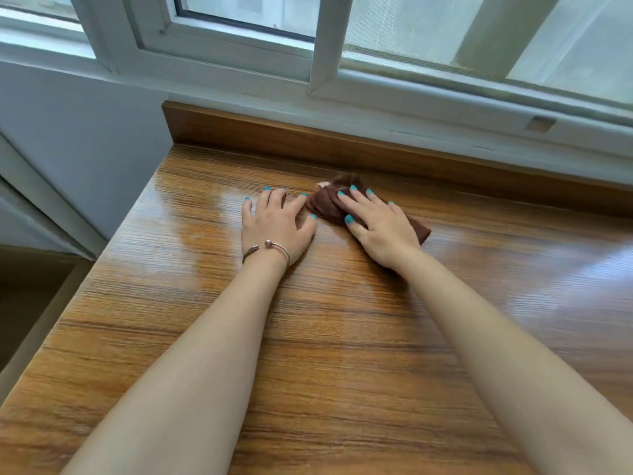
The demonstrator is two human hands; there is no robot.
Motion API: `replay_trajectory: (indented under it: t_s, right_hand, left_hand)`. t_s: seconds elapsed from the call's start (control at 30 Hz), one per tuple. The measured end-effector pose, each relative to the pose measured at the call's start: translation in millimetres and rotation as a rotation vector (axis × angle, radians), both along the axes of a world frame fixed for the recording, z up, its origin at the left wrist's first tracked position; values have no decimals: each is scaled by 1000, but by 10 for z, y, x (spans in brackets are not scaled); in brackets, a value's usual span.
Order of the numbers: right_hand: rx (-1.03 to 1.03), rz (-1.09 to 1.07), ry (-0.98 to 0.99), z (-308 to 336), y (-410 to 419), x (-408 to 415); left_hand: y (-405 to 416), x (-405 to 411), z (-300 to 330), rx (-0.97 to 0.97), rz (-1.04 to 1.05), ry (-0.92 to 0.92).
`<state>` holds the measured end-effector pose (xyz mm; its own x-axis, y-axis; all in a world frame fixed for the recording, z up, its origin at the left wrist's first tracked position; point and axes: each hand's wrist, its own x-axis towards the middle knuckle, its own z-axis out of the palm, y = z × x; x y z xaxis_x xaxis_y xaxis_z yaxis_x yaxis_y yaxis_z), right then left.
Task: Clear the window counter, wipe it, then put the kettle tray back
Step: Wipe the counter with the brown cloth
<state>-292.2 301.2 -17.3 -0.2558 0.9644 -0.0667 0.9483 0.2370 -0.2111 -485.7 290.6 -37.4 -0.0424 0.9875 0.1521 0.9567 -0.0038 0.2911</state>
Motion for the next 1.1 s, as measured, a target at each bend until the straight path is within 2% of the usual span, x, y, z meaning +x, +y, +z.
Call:
replay_trajectory:
  t_s: [0.2, 0.33, 0.43, 0.5, 0.57, 0.7, 0.87, 0.97, 1.1]
  right_hand:
    - [-14, 216, 40, 20, -1271, 89]
    - [11, 226, 40, 0, -798, 203]
    - [46, 43, -12, -27, -178, 135]
    - [55, -29, -51, -41, 27, 69]
    - [42, -26, -58, -51, -26, 7]
    - [15, 82, 34, -16, -844, 30]
    - [-95, 354, 117, 107, -2080, 110]
    - [-43, 392, 42, 100, -1838, 195]
    - [2, 163, -92, 34, -1038, 152]
  left_hand:
    - [10, -5, -11, -11, -1, 15]
    - [16, -1, -11, -15, -19, 6]
    - [-32, -4, 35, 111, -66, -84]
    - [-127, 2, 92, 196, -80, -6]
    - [-206, -34, 142, 177, -62, 70]
    - [-352, -90, 76, -4, -5, 33]
    - [-466, 5, 108, -62, -16, 54]
    - [-619, 69, 117, -35, -58, 79]
    - [-867, 14, 65, 26, -10, 20]
